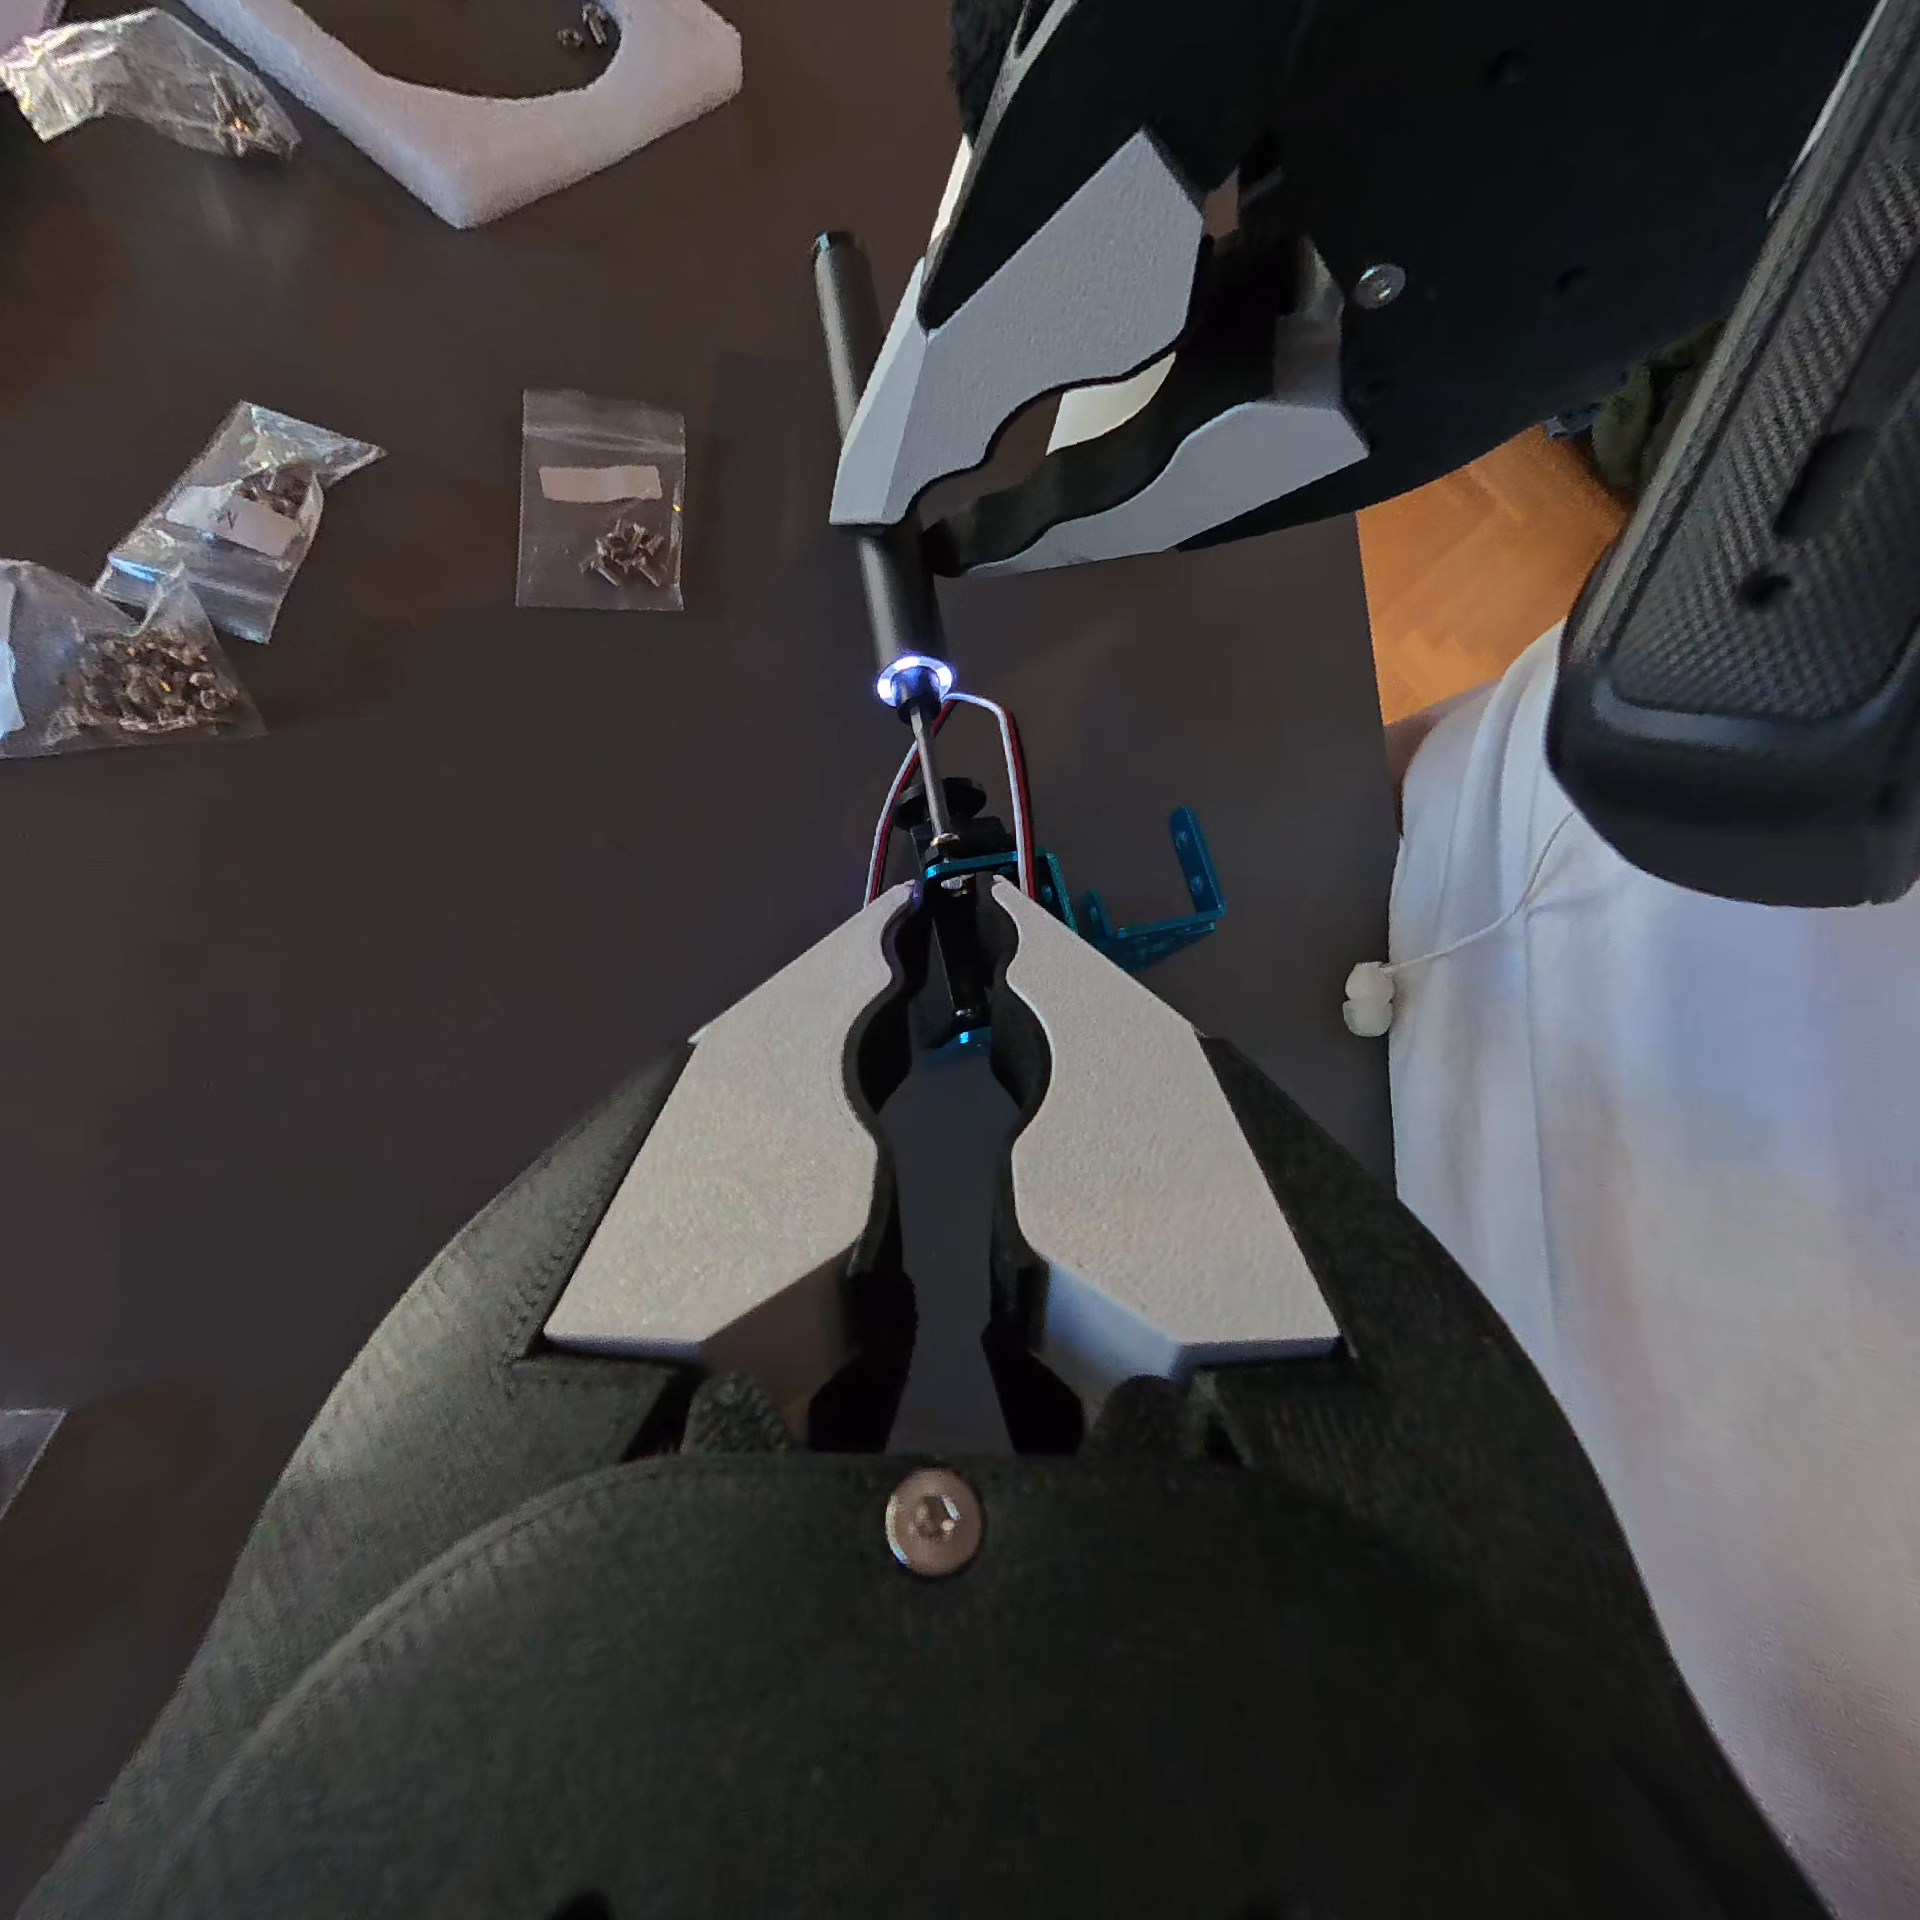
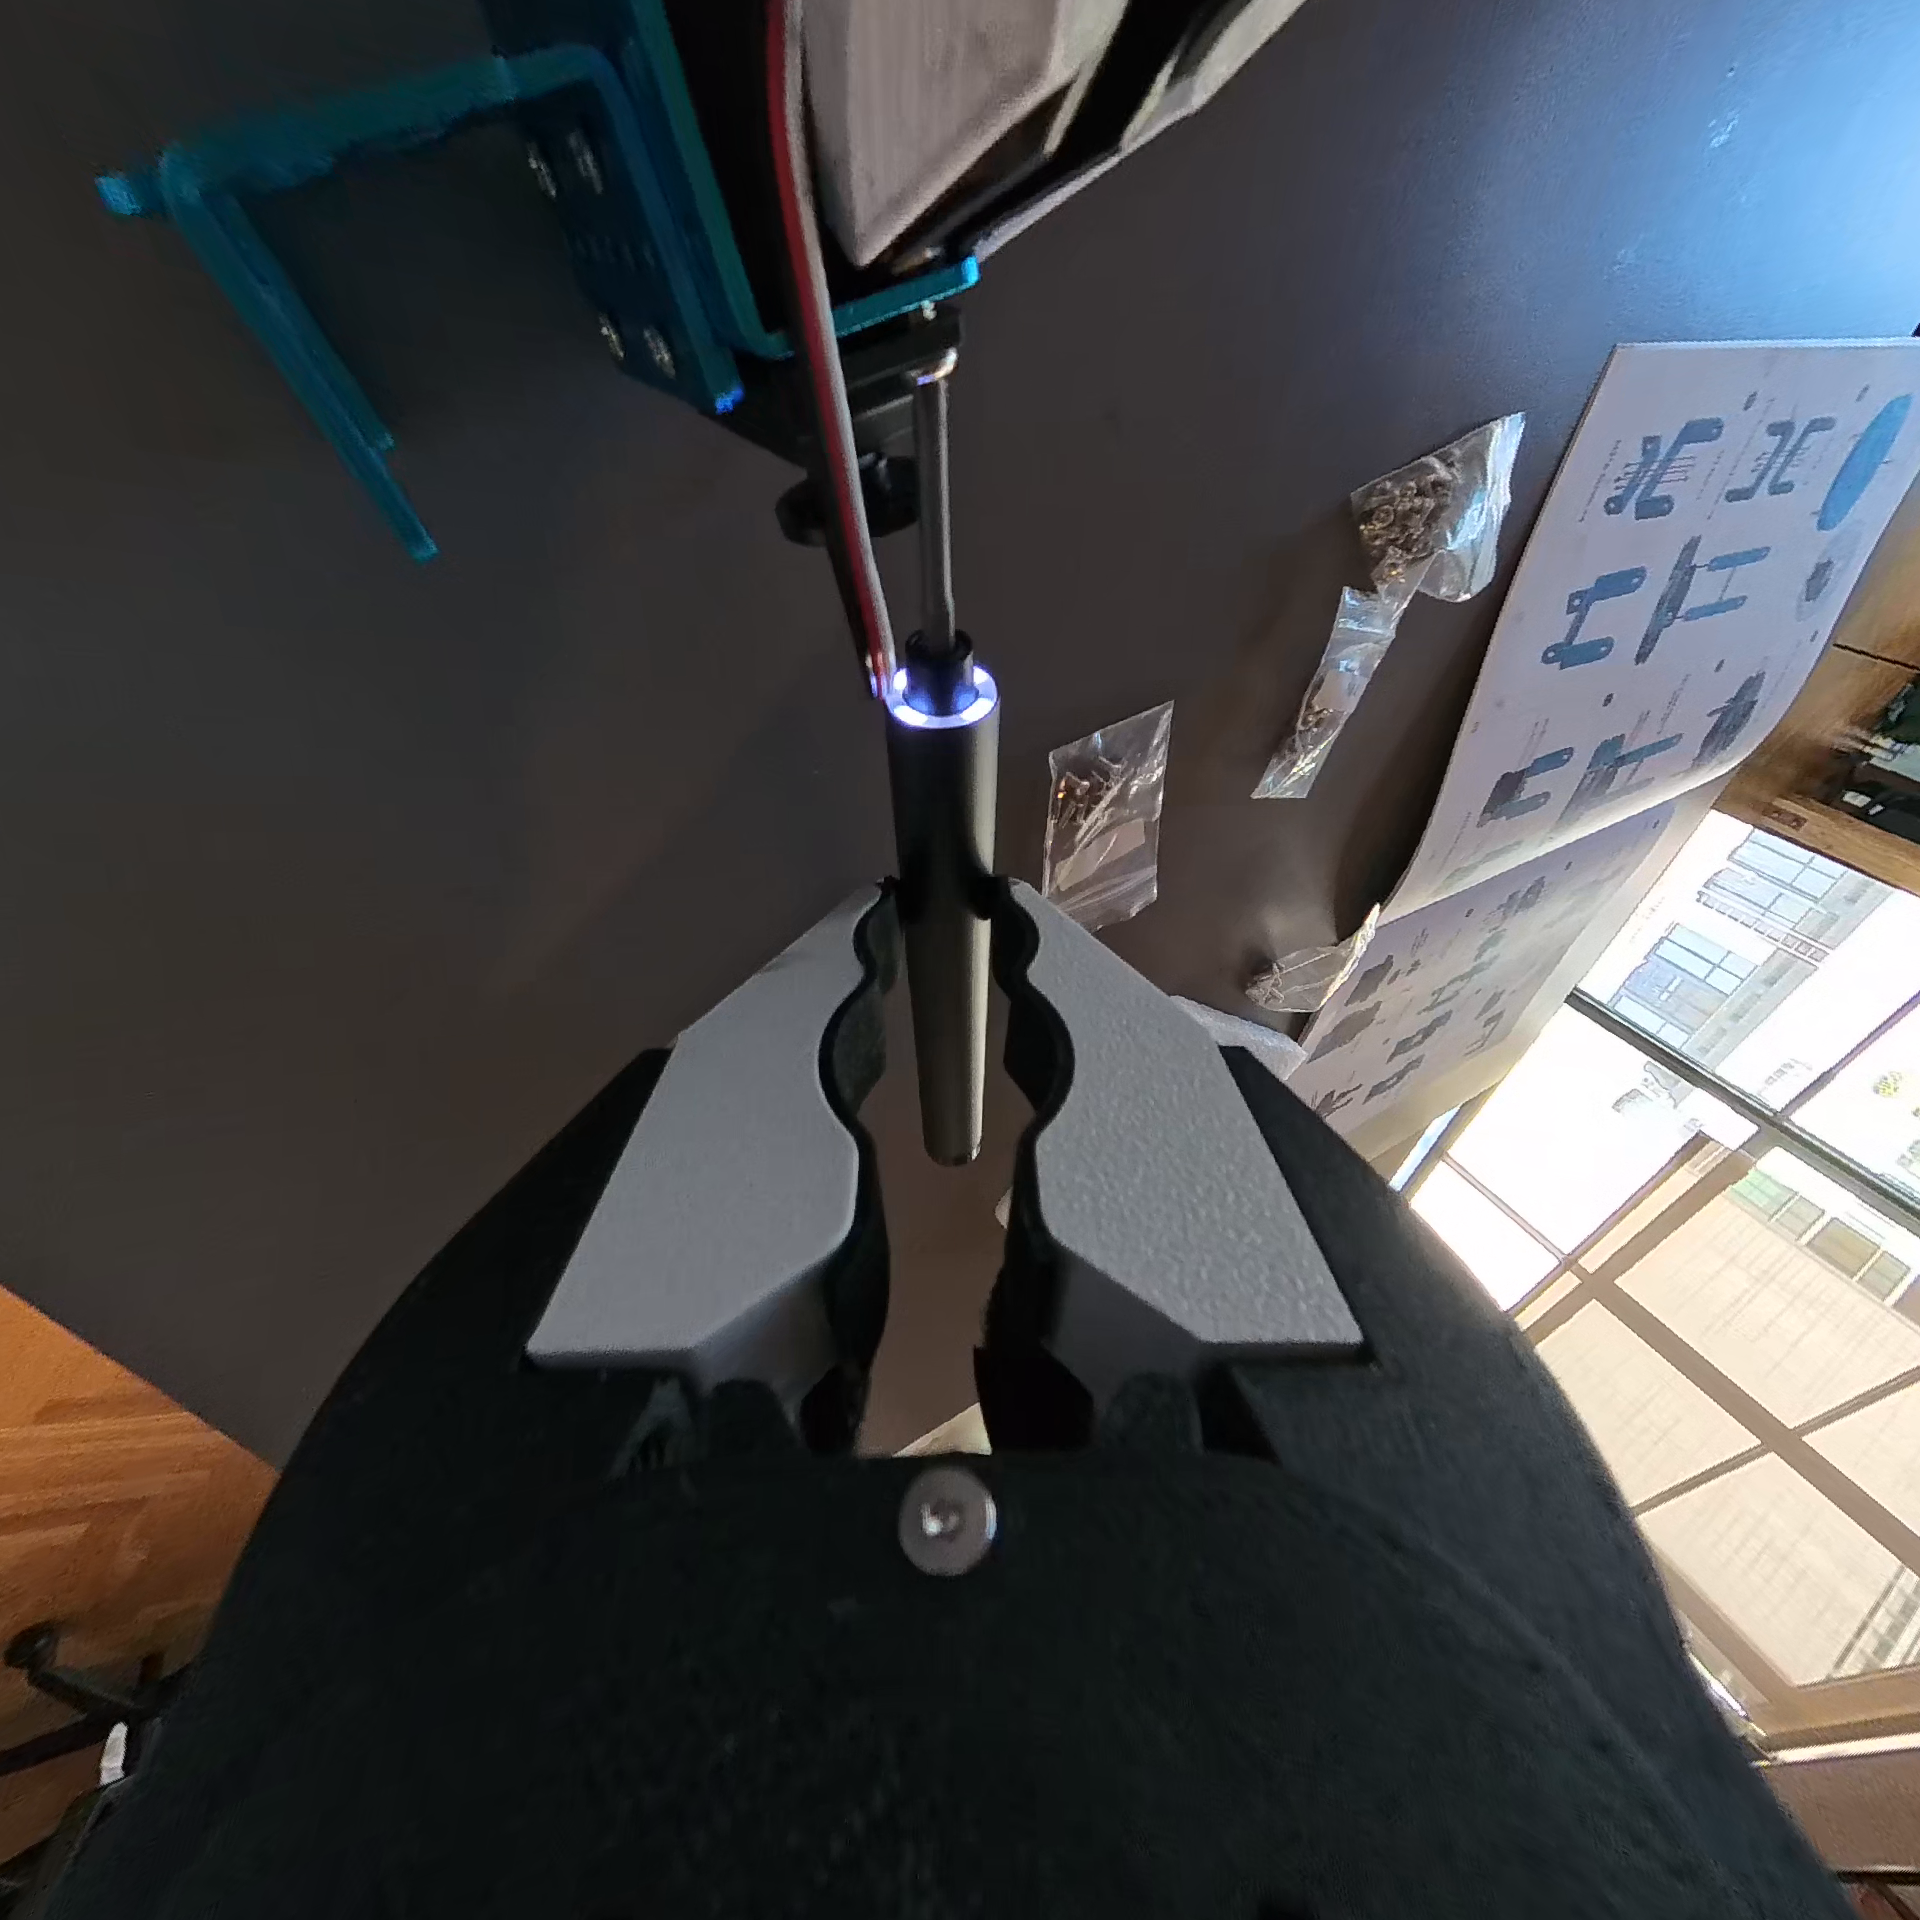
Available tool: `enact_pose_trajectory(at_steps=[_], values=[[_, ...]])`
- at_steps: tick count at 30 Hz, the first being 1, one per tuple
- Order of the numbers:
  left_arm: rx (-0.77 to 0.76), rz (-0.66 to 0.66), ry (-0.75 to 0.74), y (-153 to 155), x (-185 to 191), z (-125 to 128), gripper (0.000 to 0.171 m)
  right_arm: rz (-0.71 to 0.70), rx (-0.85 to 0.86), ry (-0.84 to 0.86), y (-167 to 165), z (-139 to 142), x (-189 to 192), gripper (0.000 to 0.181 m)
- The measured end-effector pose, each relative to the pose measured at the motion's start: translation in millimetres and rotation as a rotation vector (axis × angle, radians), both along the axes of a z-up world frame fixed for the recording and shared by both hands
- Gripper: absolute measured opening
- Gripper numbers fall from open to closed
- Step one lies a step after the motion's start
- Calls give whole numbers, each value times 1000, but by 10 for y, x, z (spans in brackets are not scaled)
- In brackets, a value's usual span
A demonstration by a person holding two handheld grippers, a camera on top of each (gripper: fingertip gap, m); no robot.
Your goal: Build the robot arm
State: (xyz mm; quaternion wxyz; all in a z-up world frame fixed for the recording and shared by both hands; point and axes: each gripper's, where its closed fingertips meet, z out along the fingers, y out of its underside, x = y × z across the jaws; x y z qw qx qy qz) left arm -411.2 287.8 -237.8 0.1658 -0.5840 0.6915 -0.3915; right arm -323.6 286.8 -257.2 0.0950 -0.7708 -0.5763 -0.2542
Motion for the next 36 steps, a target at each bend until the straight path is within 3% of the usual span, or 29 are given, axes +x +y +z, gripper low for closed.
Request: enact_pose_trajectory(at_steps=[36], values=[[114, -24, 4, -5, 4, -9, 7, 31, 32, -35, 16, 51, 9, 17]])
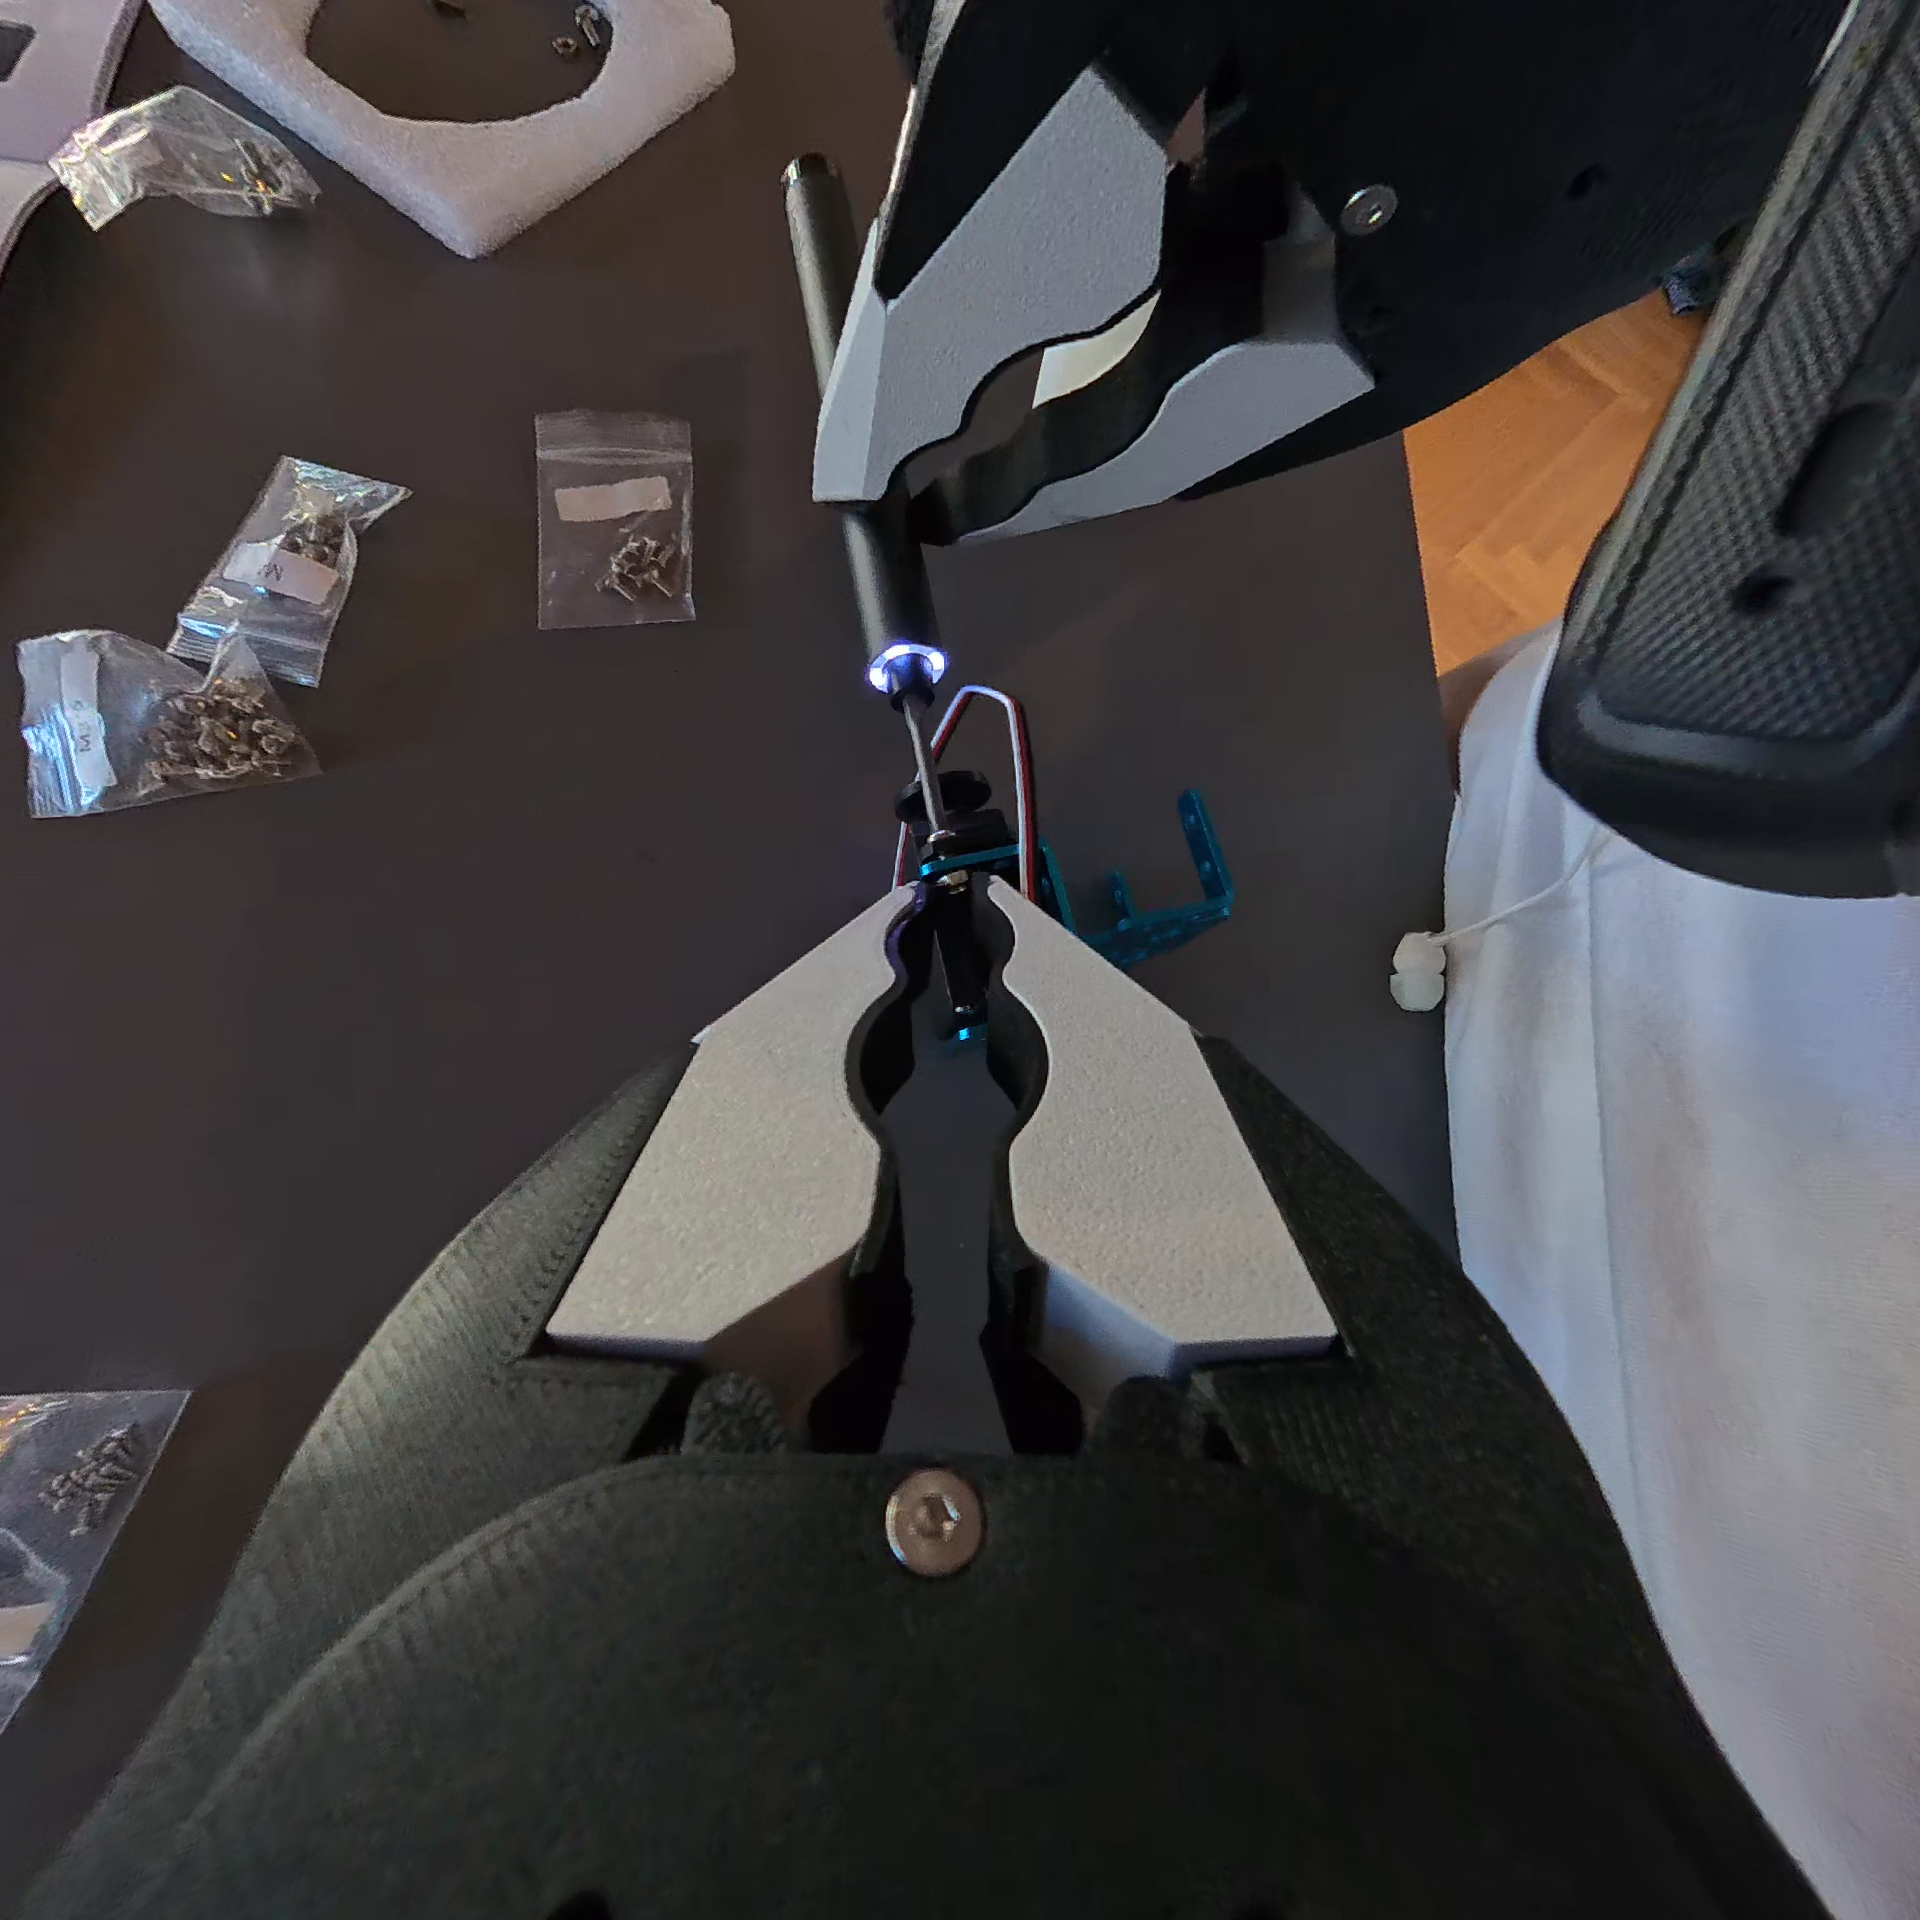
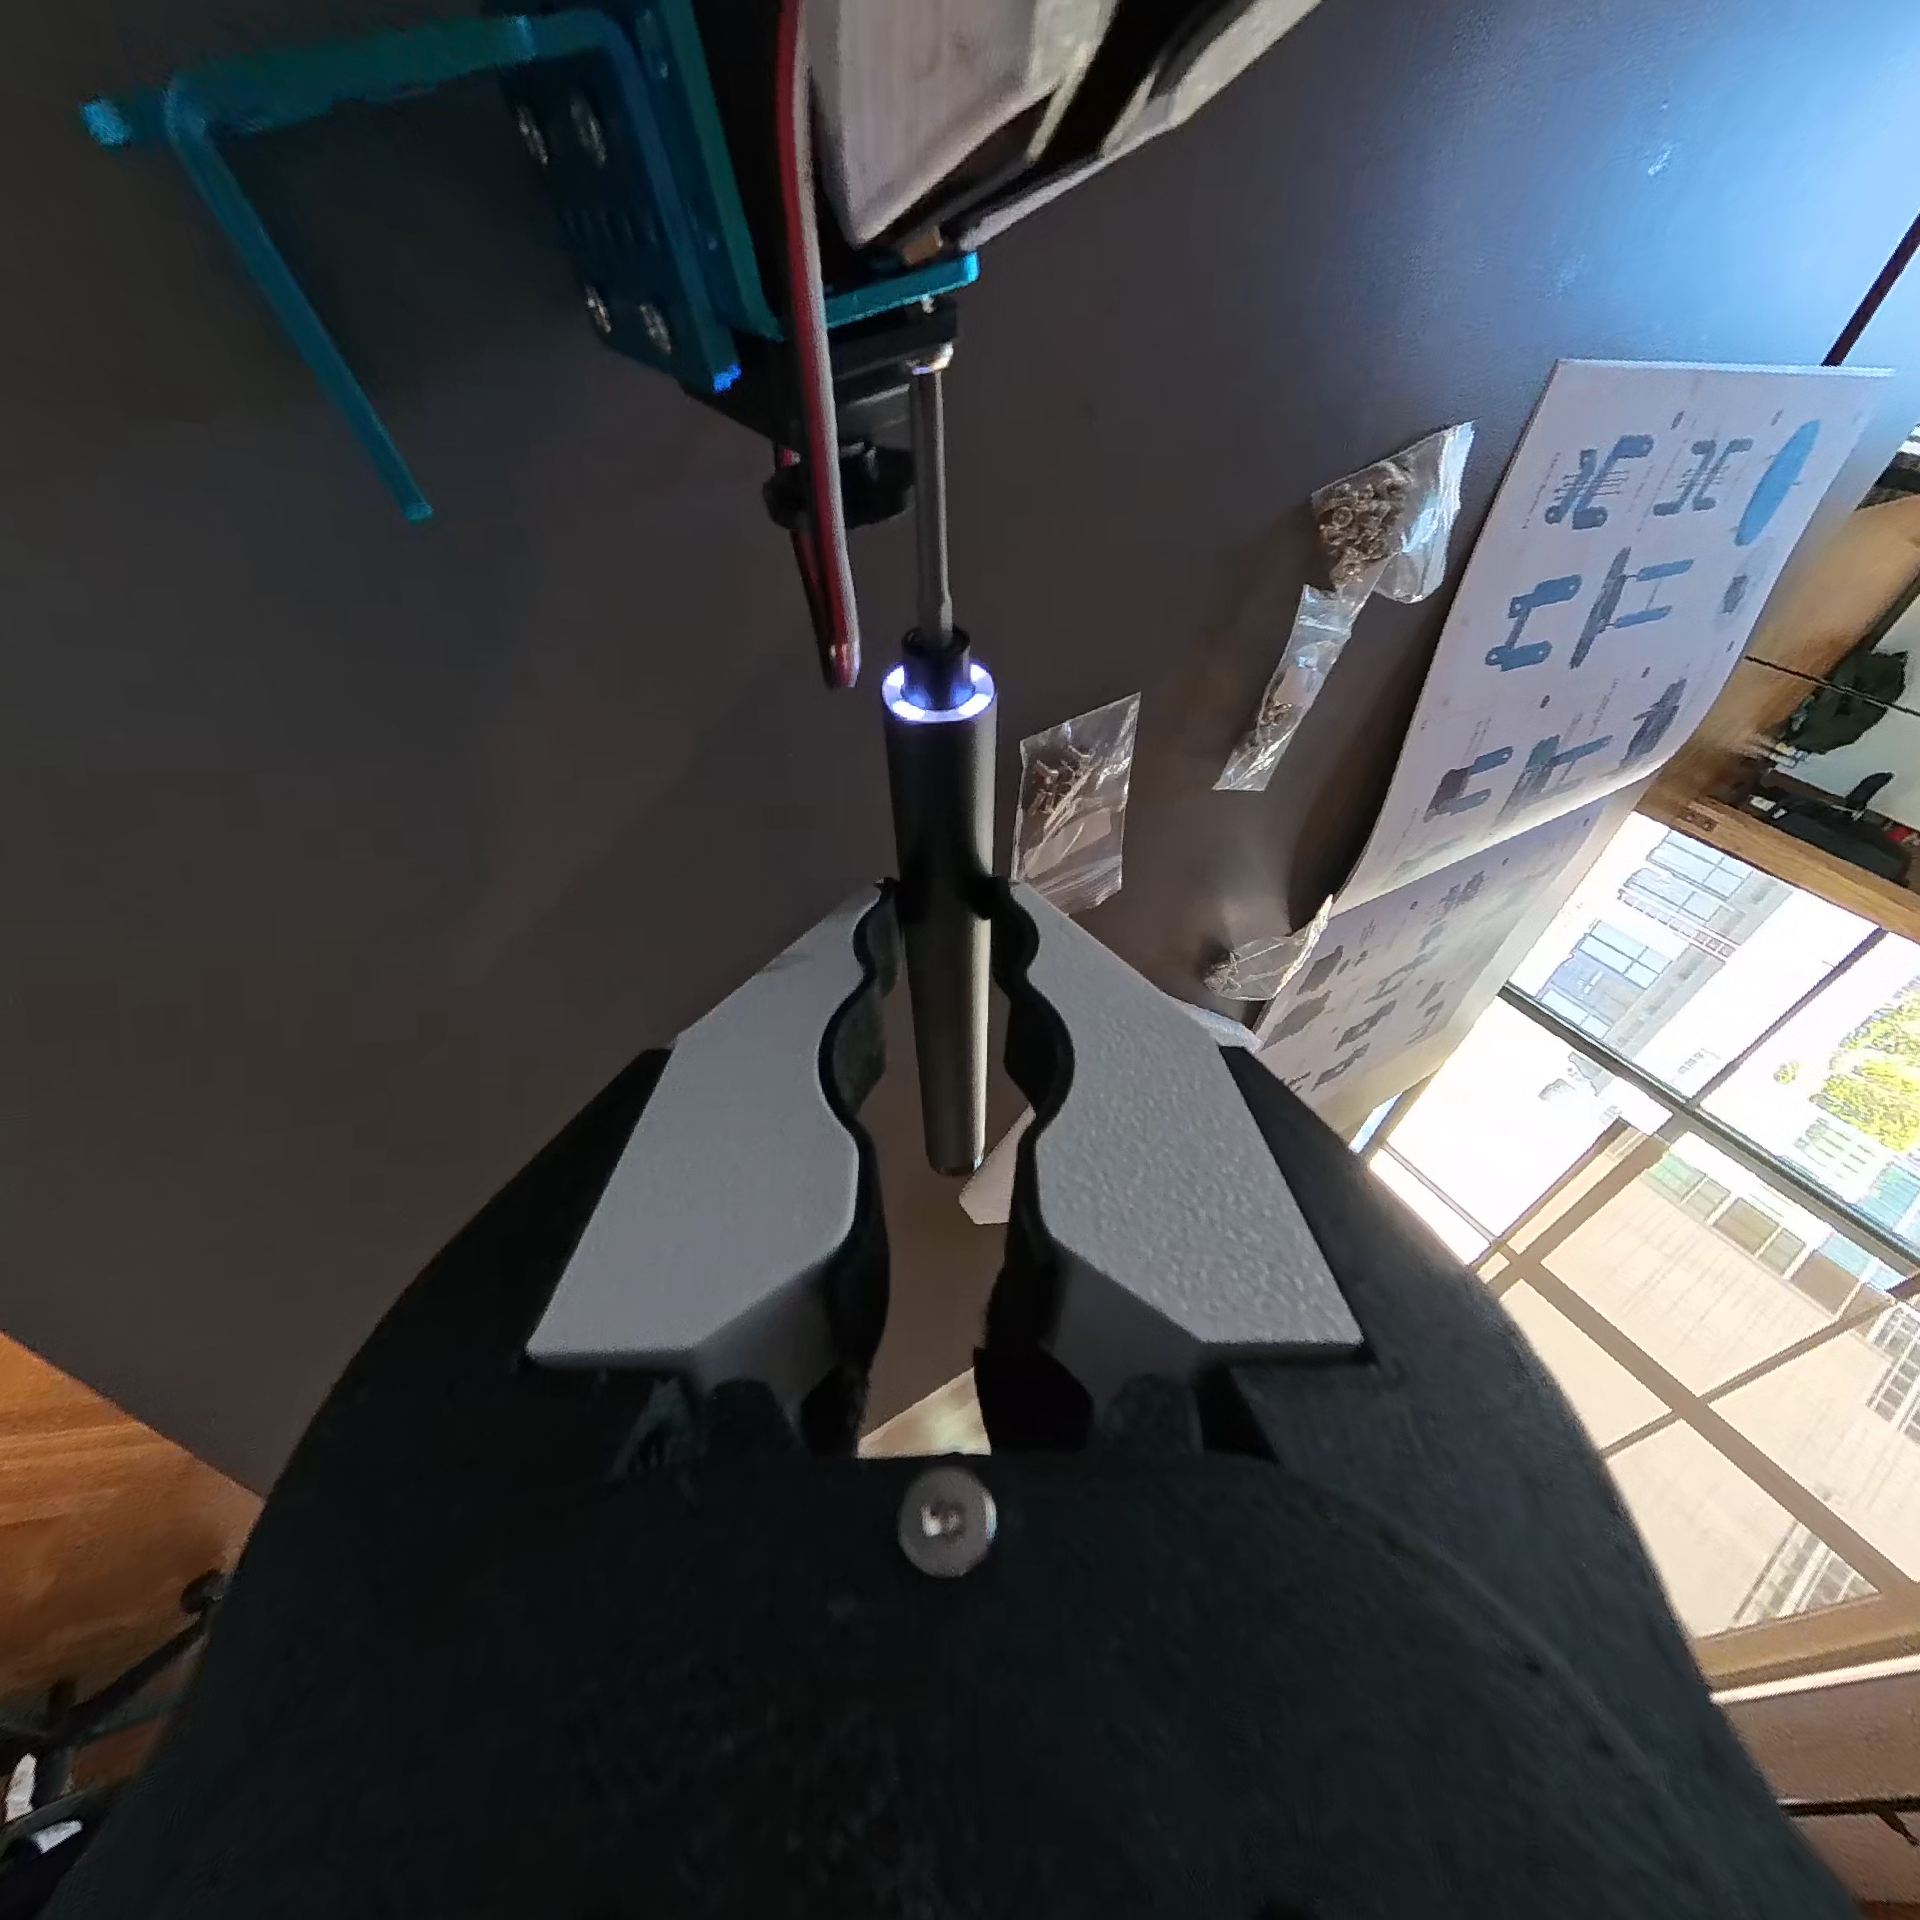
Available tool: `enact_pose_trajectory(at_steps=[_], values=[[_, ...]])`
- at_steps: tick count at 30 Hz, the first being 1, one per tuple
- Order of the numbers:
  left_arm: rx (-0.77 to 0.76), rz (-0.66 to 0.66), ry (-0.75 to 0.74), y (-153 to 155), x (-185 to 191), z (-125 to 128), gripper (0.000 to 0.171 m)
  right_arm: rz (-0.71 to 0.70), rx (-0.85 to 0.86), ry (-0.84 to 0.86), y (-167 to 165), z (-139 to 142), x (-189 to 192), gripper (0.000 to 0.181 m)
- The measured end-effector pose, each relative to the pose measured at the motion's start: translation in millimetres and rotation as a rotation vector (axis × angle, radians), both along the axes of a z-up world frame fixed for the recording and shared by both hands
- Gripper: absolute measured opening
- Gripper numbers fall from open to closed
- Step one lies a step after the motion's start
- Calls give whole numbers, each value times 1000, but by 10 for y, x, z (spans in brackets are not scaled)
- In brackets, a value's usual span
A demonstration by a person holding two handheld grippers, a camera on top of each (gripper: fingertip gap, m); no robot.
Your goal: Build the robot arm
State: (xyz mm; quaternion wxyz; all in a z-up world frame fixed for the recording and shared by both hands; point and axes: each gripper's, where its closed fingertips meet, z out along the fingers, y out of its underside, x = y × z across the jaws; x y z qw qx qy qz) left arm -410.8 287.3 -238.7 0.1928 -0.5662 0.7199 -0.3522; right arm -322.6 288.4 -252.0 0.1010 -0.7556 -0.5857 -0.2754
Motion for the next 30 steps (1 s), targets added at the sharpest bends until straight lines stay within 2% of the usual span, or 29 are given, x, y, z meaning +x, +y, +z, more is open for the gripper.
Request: enact_pose_trajectory(at_steps=[19, 30], values=[[153, -73, 20, -6, 5, -8, 5, 29, 27, -19, 19, 45, 7, 16], [154, -109, 29, -45, -9, -16, 2, 49, 50, -31, 32, 81, 4, 15]])
